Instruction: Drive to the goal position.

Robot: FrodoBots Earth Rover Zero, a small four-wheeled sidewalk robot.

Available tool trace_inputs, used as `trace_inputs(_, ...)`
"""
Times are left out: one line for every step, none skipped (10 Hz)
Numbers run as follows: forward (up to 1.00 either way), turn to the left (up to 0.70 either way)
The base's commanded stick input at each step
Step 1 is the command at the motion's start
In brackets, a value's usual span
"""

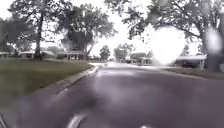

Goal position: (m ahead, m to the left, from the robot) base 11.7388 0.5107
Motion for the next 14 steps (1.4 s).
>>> trace_inputs(0.5,0.0)
trace_inputs(0.5,0.0)
trace_inputs(0.5,0.0)
trace_inputs(0.5,0.0)
trace_inputs(0.5,0.0)
trace_inputs(0.5,0.0)
trace_inputs(0.5,0.0)
trace_inputs(0.5,0.0)
trace_inputs(0.5,0.0)
trace_inputs(0.5,0.0)
trace_inputs(0.5,0.0)
trace_inputs(0.5,0.0)
trace_inputs(0.5,0.0)
trace_inputs(0.5,0.0)
